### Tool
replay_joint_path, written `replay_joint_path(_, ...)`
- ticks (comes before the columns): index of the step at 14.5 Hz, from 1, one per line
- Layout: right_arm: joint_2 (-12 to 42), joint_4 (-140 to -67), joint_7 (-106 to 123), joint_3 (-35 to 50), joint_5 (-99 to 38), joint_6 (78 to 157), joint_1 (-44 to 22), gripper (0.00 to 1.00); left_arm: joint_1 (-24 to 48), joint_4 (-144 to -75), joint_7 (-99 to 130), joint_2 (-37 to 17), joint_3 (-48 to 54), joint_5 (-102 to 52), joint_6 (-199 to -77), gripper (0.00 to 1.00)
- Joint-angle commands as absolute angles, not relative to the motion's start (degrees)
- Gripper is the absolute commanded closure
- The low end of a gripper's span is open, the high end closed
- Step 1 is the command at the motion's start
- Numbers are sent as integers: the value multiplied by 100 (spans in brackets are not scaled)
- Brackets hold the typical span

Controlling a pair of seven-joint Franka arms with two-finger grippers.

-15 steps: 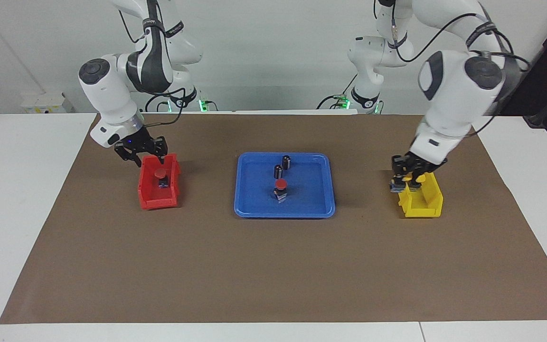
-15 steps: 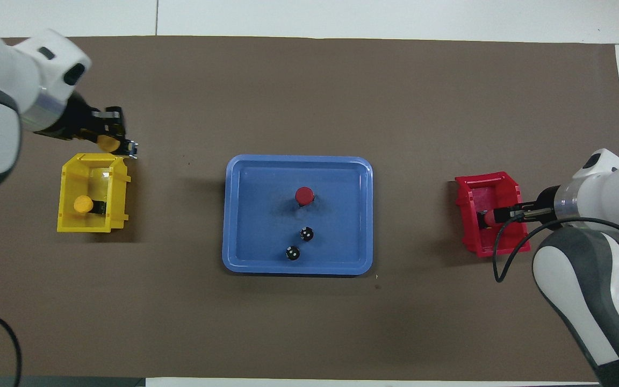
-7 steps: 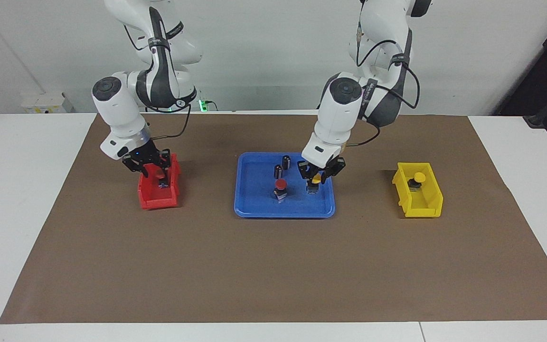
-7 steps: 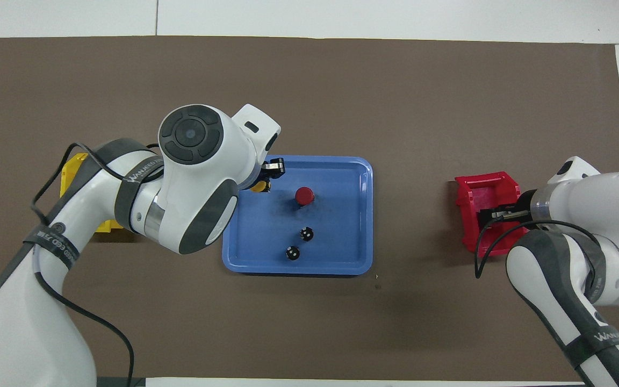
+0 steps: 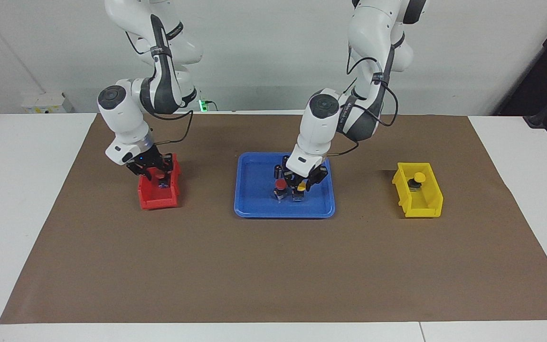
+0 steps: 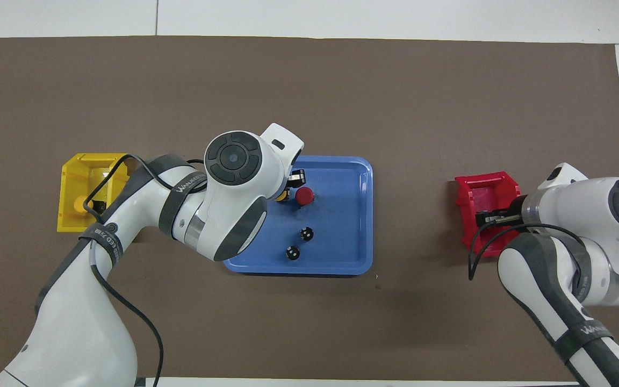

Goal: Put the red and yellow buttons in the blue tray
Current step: 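Place the yellow button in the tray while the right gripper grasps red, then place the second red button in the tray while the left gripper grasps yellow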

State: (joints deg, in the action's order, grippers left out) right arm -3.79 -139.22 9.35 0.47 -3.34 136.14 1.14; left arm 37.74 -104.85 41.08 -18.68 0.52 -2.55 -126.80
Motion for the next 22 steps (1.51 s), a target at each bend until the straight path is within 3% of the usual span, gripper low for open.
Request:
replay_joint_path(1,-527,-14097,1063,97,-439,13729,158,40,3867,-10538,4131,-1767,-70,-282,-12253,98)
replay_joint_path(2,-527,-14098,1072,97,-439,13729,158,41,3876,-10512,4131,-1758,-70,-229,-12235,73)
replay_joint_path(3,-527,-14106,1081,97,-439,13720,158,42,3876,-10494,4140,-1767,-70,-159,-12234,18)
replay_joint_path(5,-527,-14124,1081,97,-439,13720,158,48,3859,-10276,4113,-1732,-70,-27,-12104,0)
replay_joint_path(8,-519,-14037,1116,97,-431,13650,158,66,3788,-9644,4078,-1539,-114,-35,-11349,0)
replay_joint_path(10,-431,-13625,1256,97,-431,13222,176,66,3631,-9475,3764,-1363,-149,-26,-10918,0)
replay_joint_path(14,-98,-11922,1126,149,-431,11377,97,66,2666,-9509,2185,-609,-149,-35,-9916,0)
replay_joint_path(16,341,-10894,-29,149,-422,10760,-541,66,2051,-9422,1427,-283,-149,-35,-9486,0)
replay_joint_path(20,763,-10679,-2439,149,-413,11581,-1887,66,768,-9298,-548,-62,-158,-35,-9009,0)
replay_joint_path(22,992,-10731,-2916,149,-396,12057,-2240,66,467,-10215,-870,279,-149,-53,-9907,5)
